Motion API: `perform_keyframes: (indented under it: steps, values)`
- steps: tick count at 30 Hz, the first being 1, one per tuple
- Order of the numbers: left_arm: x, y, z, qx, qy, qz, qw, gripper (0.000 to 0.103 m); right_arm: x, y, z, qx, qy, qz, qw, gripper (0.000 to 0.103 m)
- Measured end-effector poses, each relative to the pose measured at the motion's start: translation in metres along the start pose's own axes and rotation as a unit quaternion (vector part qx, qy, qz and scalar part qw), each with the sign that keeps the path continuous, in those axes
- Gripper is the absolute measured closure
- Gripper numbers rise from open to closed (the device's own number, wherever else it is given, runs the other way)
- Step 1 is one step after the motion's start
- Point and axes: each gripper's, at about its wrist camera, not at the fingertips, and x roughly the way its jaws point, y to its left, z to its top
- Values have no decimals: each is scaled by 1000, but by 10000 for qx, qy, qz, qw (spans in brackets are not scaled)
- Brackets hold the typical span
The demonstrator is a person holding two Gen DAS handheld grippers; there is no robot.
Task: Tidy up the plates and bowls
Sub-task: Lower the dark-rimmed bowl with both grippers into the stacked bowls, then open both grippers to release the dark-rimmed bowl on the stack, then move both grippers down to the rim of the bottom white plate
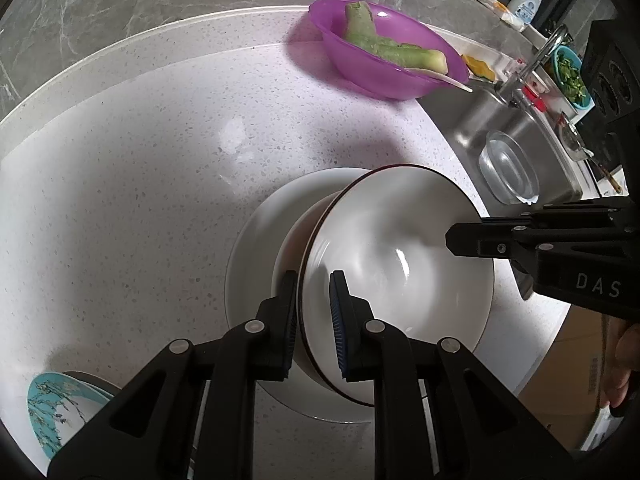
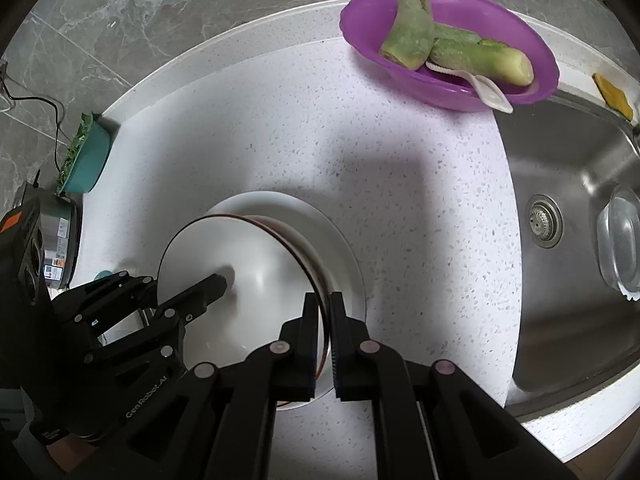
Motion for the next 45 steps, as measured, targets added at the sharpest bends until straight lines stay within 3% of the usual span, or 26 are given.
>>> perform_keyframes:
  steps: [3, 5, 8, 20, 32, 38, 40, 43, 45]
  values:
    - [-1, -2, 0, -43, 15, -86, 10000, 78, 0, 2, 2, -17, 20, -31, 10000, 95]
    - [-1, -6, 1, -25, 22, -262, 9997, 54, 1, 3, 1, -19, 35, -46, 10000, 95]
    - [-4, -17, 1, 106, -42, -350, 9993, 30, 2, 5, 2, -33, 52, -11, 10000, 95]
    - [-8, -10, 3, 29, -144, -630, 9979, 26, 6, 7, 10, -145, 141, -108, 9997, 93]
    - [-20, -9, 8, 251, -411, -272, 9985, 17, 12, 9, 14, -278, 271, -234, 9990, 90]
    - [-40, 8, 10, 142, -424, -305, 9985, 17, -6, 4, 14, -151, 14, 41, 9999, 90]
    - [-52, 27, 9, 54, -383, -86, 9992, 17, -22, -4, 12, -27, -264, 285, 9992, 88]
    - [-65, 59, 7, -131, -285, 159, 9994, 17, -41, -27, 3, 220, -624, 504, 9965, 73]
    - [-63, 82, 5, -176, 16, 264, 9995, 17, -46, -45, -6, 348, -798, 638, 9942, 63]
